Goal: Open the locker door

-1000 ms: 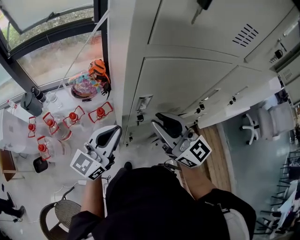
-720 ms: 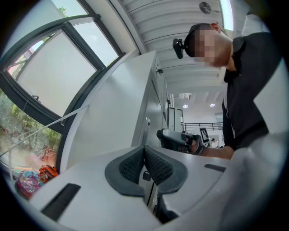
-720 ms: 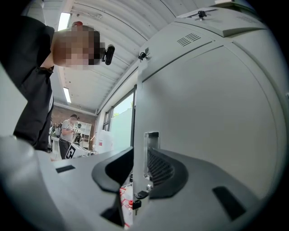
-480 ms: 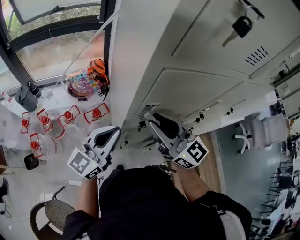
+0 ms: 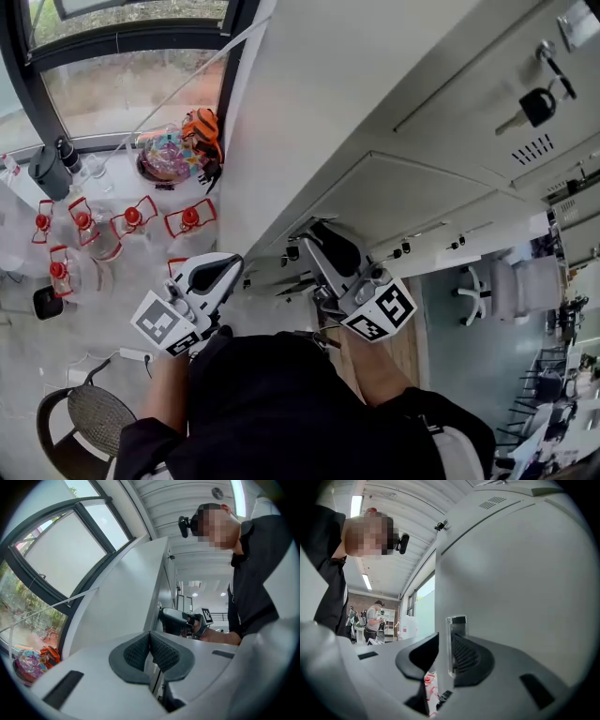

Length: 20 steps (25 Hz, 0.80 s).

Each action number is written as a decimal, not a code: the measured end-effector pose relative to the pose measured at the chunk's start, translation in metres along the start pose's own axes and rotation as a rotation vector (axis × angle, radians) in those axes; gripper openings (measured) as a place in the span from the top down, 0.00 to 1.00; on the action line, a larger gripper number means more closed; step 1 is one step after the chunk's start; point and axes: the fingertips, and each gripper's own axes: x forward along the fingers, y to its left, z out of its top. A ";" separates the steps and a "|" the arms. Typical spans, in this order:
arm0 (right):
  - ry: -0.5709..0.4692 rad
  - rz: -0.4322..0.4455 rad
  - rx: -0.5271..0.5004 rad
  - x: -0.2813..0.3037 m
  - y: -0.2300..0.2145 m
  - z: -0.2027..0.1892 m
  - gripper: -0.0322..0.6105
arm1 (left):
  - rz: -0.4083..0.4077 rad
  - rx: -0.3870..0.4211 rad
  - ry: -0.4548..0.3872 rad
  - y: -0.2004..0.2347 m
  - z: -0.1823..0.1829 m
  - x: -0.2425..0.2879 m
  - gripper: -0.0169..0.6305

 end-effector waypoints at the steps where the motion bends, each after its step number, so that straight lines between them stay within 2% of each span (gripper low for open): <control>1: 0.007 -0.004 -0.004 0.002 0.000 -0.001 0.81 | -0.001 -0.003 -0.002 0.000 -0.001 0.000 0.95; 9: 0.050 -0.046 -0.045 0.006 -0.001 -0.003 0.81 | -0.011 -0.012 -0.024 0.002 0.001 -0.004 0.95; 14: 0.060 -0.095 -0.035 0.006 -0.007 -0.003 0.89 | -0.015 -0.030 -0.035 0.002 0.000 -0.008 0.95; 20: 0.054 -0.098 -0.007 0.006 -0.008 -0.003 0.90 | -0.013 -0.047 -0.036 0.000 -0.003 -0.010 0.95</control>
